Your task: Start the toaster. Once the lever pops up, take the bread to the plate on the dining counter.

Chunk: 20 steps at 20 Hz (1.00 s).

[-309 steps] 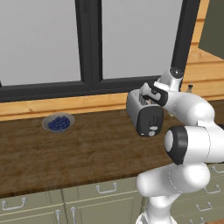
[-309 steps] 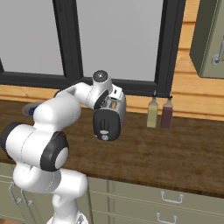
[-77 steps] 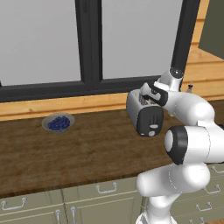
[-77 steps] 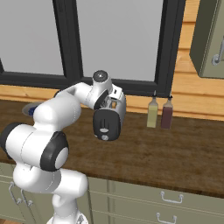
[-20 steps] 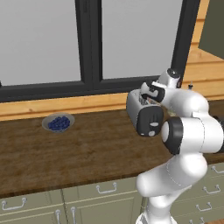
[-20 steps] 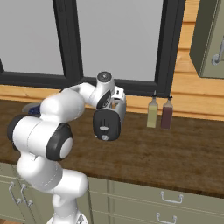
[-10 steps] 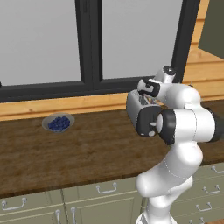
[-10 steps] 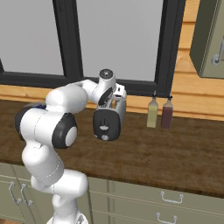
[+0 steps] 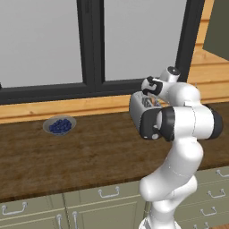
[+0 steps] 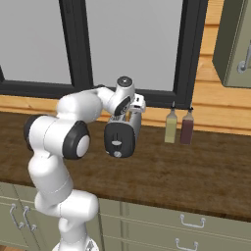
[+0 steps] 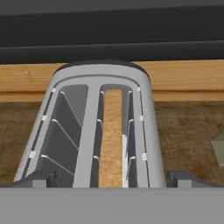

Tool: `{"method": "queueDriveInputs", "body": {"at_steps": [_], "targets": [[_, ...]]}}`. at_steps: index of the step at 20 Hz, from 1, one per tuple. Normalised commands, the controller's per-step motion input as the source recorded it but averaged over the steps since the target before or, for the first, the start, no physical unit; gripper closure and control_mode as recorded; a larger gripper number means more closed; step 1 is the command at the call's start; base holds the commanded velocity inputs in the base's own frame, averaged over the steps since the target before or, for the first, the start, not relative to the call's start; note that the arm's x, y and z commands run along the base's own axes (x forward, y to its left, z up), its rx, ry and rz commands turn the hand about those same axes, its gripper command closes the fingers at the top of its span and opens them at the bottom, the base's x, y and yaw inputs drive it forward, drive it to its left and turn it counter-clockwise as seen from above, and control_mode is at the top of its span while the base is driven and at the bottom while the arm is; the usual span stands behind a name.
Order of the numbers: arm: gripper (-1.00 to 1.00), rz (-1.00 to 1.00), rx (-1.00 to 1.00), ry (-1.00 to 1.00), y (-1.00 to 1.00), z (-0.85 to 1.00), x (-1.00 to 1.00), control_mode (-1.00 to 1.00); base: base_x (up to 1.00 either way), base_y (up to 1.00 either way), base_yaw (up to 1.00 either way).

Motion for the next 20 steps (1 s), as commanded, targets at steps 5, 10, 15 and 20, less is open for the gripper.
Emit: {"method": "queueDriveInputs", "body": {"at_steps": [5, 10, 15, 20], "targets": [[-1.0, 0.0, -0.01, 0.0, 0.0, -0.15, 0.18, -1.0, 0.0, 0.0, 0.0], [-1.0, 0.0, -0.02, 0.0, 0.0, -0.12, 0.14, -1.0, 0.0, 0.0, 0.0], [-1.0, 0.0, -0.03, 0.0, 0.02, -0.13, 0.04, -1.0, 0.0, 0.0, 0.0], [-1.0, 0.0, -0.04, 0.01, 0.16, -0.14, 0.1, -1.0, 0.0, 0.0, 0.0]]}}
